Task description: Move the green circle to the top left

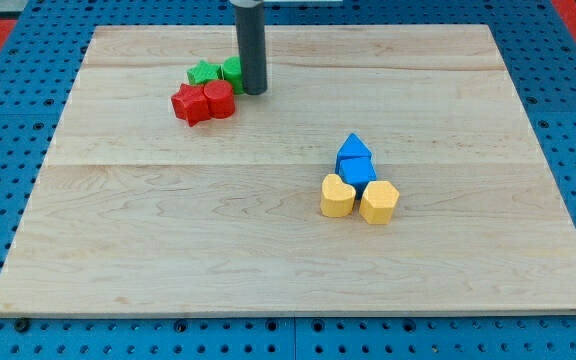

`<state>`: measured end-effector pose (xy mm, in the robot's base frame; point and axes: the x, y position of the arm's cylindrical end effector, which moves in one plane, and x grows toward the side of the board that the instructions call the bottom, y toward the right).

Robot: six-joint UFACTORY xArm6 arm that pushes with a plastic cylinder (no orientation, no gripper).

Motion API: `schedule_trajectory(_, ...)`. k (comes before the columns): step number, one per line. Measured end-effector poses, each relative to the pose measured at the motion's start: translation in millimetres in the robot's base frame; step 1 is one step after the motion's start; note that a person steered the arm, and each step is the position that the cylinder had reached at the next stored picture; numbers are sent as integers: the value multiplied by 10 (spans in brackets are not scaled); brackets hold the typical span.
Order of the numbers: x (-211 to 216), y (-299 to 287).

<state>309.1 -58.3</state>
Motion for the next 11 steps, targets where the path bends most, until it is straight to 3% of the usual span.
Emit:
schedule_trajectory(1, -259, -440)
schedule_trajectory(2, -482, -374)
schedule_trajectory(3, -553, 53)
schedule_trajectory(4, -876, -157)
schedule_trajectory(5, -784, -878)
schedule_trajectory(6, -784, -1210)
schedule_trajectory(9, -784, -1296)
schedule_trajectory(10, -506, -1302)
schedule_trajectory(11, -194, -918)
